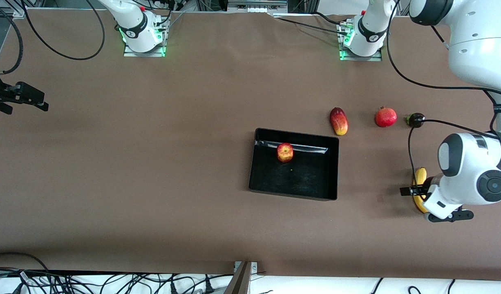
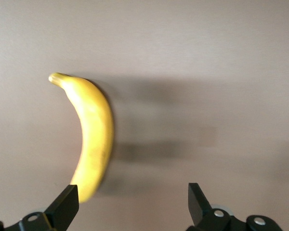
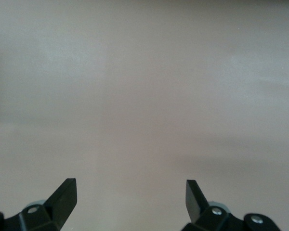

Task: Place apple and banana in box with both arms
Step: 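Move the left gripper to the yellow banana and grasp it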

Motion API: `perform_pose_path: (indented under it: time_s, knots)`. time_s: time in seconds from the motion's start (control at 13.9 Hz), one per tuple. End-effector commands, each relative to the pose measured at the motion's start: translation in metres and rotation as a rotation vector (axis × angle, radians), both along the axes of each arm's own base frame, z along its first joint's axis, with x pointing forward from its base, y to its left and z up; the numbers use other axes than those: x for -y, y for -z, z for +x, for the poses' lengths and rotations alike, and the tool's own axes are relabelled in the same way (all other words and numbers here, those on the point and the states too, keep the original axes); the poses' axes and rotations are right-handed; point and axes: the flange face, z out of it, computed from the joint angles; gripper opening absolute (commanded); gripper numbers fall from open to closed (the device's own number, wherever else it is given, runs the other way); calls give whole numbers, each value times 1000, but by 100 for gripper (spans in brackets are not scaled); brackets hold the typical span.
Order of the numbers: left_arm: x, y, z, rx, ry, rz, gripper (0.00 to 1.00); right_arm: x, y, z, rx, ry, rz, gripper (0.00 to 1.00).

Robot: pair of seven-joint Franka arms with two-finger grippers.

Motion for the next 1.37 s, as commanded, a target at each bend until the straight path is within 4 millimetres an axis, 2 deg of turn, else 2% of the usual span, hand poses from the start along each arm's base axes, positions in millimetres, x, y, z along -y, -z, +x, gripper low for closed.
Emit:
perform_pose_path:
  time_s: [0.0, 0.07, 0.29, 0.36, 0.65, 0.72, 0.79, 0.86, 1.01, 1.08, 1.22, 1.3]
  knots:
    - [-15, 21, 1, 22, 87, 2, 100, 2, -5, 1, -1, -6, -7, 100]
    - [-27, 34, 0, 34, 92, 0, 100, 2, -6, 1, 0, -6, -7, 100]
    - [-40, 69, -1, 51, 166, 44, 100, -1, -6, 1, 1, -9, -1, 100]
    - [-55, 77, -2, 56, 167, 60, 100, -2, -6, 2, 1, -9, 0, 100]
    - [-56, 110, -8, 74, 177, 53, 100, -3, -6, 2, 1, -9, 2, 100]
    - [-58, 115, -9, 72, 174, 51, 88, -2, -5, 2, -1, -7, 2, 100]
    - [-56, 116, -11, 68, 162, 51, 26, -2, -5, 2, -1, -7, 2, 100]
    - [-58, 118, -13, 60, 164, 48, 0, -2, -5, 2, -1, -7, 2, 100]
    - [-60, 113, -14, 52, 156, 50, 0, -3, -5, 2, 1, -7, 2, 100]
    - [-59, 104, -18, 7, 147, 48, 0, -3, -5, 2, 1, -7, 2, 100]
    - [-50, 72, -25, -82, 130, 35, 0, -4, -5, 2, 1, -9, 3, 100]
    - [-33, 56, -27, -116, 127, 21, 0, -4, -4, 2, 0, -9, 3, 100]
